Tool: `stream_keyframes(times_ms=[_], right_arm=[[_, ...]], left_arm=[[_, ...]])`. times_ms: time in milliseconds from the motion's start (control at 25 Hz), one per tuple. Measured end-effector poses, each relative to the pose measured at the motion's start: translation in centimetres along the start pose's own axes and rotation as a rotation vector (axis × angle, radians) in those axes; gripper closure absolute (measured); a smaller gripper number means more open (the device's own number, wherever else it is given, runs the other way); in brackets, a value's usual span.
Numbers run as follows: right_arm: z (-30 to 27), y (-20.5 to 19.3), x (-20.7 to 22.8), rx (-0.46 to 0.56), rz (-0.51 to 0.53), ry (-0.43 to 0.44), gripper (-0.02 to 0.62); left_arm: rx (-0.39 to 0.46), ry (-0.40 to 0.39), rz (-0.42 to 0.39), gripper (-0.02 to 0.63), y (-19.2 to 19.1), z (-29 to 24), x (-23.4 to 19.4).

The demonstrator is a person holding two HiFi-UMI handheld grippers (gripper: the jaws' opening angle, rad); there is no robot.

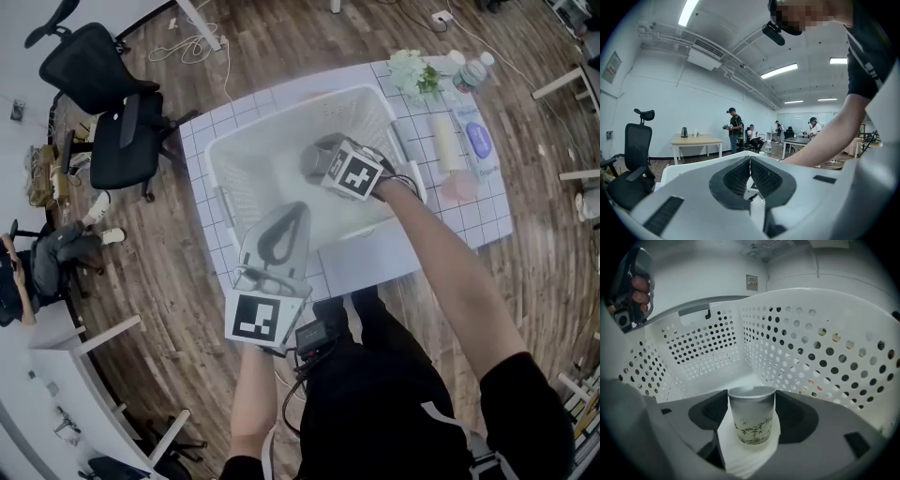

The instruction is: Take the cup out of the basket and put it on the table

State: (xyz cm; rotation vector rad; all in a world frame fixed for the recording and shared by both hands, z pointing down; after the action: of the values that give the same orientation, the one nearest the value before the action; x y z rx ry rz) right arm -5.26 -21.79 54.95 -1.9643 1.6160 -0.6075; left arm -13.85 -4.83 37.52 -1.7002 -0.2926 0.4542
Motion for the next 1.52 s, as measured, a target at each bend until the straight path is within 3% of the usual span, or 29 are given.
stream_keyframes(times_ms=[600, 1520], right_arm=[[1.7, 0.9, 0.6, 0.140, -0.088, 0.006, 0.283], [7.9, 4.7, 0.4, 0.399, -0.111, 0.013, 0.288]], left_arm=[[-0.004, -0.001, -0.012, 0.595, 0.0, 0.1, 0.3], [-0.043, 0.029, -0.050, 0.595, 0.1, 0.5, 0.1]])
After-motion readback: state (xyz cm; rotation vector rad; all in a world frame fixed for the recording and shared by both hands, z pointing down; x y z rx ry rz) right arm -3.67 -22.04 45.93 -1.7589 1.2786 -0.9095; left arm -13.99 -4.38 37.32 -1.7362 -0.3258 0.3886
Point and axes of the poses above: the fingertips, and each gripper's own axes: z backward along the fingers, x to its right, y out of its top, the point moved 9 cm from there along z, backward along the fingers, and after that the axes turned 2 degrees about x, right-handed, at the moved point
